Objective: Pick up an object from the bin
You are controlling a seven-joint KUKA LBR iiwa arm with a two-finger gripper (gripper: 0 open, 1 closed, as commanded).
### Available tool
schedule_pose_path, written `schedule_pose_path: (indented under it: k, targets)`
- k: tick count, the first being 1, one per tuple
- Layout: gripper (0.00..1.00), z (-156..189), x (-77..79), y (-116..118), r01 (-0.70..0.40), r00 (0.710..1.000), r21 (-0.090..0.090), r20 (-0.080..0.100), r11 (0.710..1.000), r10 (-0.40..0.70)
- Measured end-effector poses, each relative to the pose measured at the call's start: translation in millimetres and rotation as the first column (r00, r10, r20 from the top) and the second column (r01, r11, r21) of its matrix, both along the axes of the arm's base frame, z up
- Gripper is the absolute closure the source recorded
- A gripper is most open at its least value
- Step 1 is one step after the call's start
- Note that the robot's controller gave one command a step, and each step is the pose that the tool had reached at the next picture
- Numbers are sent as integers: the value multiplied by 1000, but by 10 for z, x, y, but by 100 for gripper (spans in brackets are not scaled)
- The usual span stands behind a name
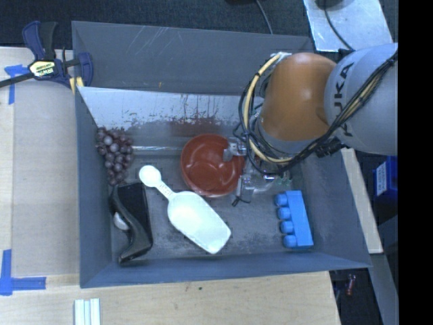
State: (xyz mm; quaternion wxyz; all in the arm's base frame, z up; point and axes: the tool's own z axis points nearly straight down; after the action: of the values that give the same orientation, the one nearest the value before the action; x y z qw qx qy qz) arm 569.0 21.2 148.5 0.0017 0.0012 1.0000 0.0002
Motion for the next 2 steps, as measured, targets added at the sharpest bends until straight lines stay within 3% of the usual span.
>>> schedule_pose_path:
  k: [2]
  targets:
    - [0, -65, -21, -24, 23, 1000, 0, 0, 1000, -23]
